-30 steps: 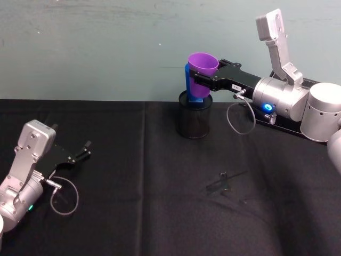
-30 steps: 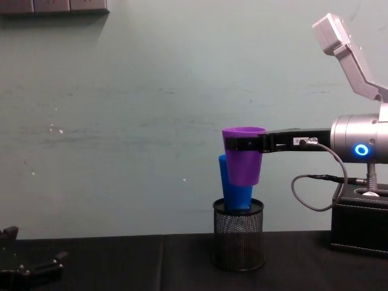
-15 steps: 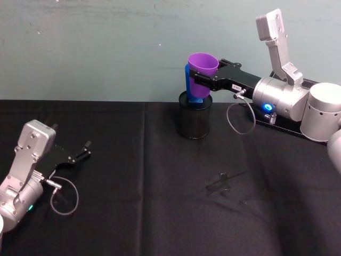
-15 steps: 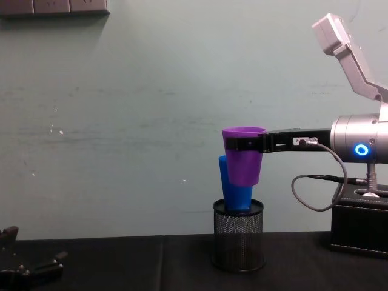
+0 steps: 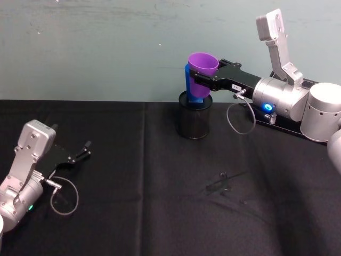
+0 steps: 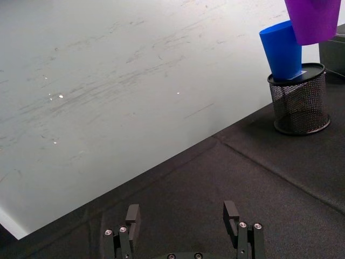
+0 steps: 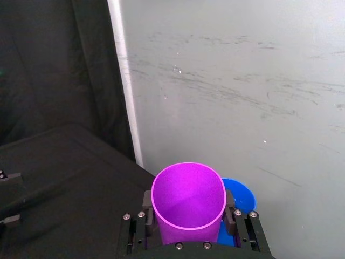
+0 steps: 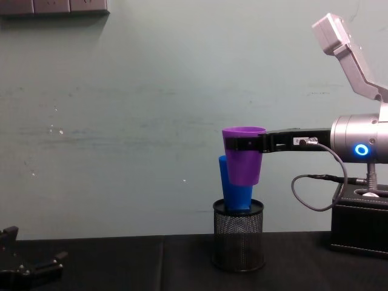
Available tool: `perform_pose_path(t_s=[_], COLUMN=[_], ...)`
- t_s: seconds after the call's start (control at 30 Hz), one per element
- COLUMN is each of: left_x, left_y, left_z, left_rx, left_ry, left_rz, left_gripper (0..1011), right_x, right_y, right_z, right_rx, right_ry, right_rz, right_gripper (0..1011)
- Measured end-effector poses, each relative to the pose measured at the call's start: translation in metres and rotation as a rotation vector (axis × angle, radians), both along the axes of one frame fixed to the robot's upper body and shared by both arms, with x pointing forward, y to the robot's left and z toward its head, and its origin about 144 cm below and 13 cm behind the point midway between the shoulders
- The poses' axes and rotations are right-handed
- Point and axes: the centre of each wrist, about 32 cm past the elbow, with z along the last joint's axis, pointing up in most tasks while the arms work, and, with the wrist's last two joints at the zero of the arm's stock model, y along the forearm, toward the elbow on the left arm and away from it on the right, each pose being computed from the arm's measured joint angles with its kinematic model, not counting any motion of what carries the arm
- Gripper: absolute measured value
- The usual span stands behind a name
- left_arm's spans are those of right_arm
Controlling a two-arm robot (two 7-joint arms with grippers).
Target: Pick up one cup with a gripper and tap it against the other cup.
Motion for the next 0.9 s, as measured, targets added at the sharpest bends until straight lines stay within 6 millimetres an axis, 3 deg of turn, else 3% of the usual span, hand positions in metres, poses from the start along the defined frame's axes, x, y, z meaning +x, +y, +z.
perform_pose_path(t_s=[0.9], left_x=[0.0000], left_y=[0.0000], left_z=[0.0000], left_rx=[0.000], left_ry=[0.000], left_rz=[0.000], left_gripper=[1011], right_x=[0.0000], right_y=[0.0000], right_z=[0.0000], right_rx=[0.000], right_ry=[0.000], right_rz=[0.000], right_gripper=[729])
